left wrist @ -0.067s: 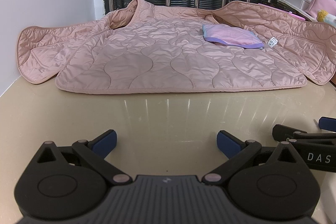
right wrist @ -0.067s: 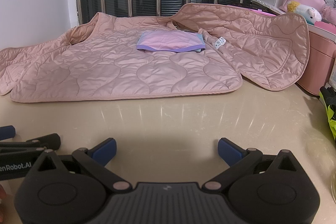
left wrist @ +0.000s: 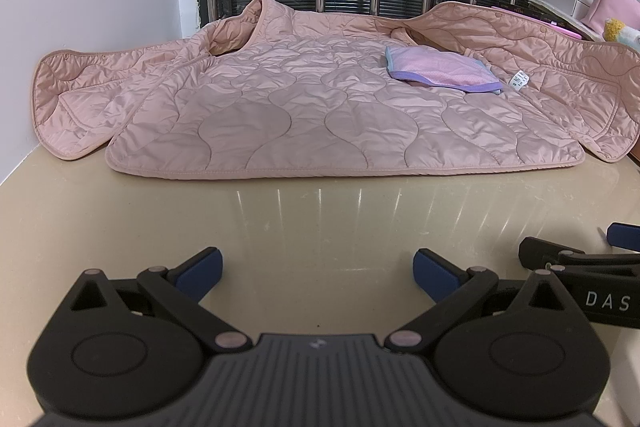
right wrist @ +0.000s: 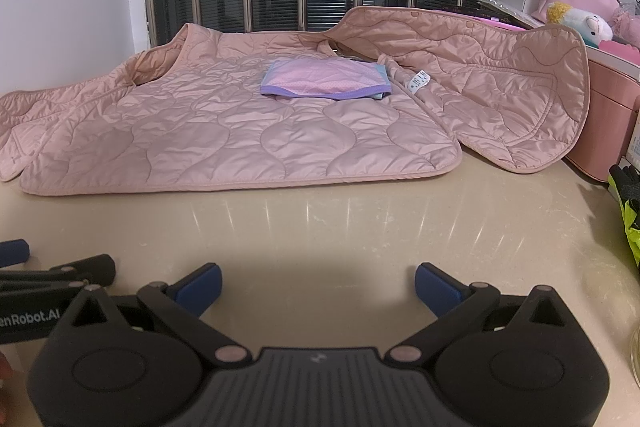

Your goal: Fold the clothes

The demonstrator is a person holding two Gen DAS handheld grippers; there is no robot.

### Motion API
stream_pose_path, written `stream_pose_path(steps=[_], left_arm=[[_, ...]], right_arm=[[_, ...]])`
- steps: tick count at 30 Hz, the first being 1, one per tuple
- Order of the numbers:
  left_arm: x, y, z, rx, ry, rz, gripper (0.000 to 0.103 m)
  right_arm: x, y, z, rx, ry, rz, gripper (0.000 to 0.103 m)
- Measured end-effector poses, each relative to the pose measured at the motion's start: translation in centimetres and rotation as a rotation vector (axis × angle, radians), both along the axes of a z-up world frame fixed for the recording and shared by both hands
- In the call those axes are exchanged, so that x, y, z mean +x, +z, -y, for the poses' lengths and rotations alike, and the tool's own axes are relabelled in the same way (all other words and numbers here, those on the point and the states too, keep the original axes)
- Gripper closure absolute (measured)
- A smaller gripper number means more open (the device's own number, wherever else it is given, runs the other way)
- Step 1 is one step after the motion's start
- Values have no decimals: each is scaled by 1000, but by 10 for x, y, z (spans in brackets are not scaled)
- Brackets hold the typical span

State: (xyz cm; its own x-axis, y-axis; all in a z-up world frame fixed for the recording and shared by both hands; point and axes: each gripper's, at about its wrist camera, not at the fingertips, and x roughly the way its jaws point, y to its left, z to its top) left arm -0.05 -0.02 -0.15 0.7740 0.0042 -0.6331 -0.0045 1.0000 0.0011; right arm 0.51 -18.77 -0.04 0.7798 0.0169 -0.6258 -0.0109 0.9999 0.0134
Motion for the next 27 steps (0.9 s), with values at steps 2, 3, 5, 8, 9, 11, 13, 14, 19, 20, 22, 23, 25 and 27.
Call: stream_pose_path(steps=[2, 3, 5, 8, 9, 11, 13, 14, 19, 20, 22, 23, 25, 27], left_arm=[[0, -1, 0, 0, 0, 0, 1], [-1, -2, 0, 0, 0, 0, 1], [-1, -2, 0, -1, 2, 0, 1], [-1, -3, 0, -1, 3, 0, 0], [0, -3, 0, -1, 3, 0, 0], [1, -3, 0, -1, 2, 0, 0], [0, -4, 0, 0, 2, 0, 0], [0, -4, 0, 0, 2, 0, 0], [-1, -3, 0, -1, 1, 1, 0], [-3, -3, 0, 0, -3, 0, 0], [-4, -3, -1, 2, -7, 0, 1], [-4, -2, -2, 2, -8, -1, 1], [-3, -2, -2, 1, -13, -8, 1], [-2, 1, -3, -1, -18, -22, 1]], right_arm=[[0, 0, 0, -1, 0, 0, 0], [0, 0, 0, -1, 0, 0, 0], [0, 0, 0, 0, 0, 0, 0], [0, 0, 0, 0, 0, 0, 0], [0, 0, 0, 0, 0, 0, 0], [0, 0, 0, 0, 0, 0, 0], [0, 0, 0, 0, 0, 0, 0], [0, 0, 0, 0, 0, 0, 0], [0, 0, 0, -2, -1, -1, 0], [0, 0, 0, -2, -1, -1, 0], [0, 0, 1, 2, 1, 0, 0], [0, 0, 2, -2, 12, 0, 0], [0, 3, 5, 2, 62, -25, 0], [-5, 5, 10, 14, 77, -8, 3]])
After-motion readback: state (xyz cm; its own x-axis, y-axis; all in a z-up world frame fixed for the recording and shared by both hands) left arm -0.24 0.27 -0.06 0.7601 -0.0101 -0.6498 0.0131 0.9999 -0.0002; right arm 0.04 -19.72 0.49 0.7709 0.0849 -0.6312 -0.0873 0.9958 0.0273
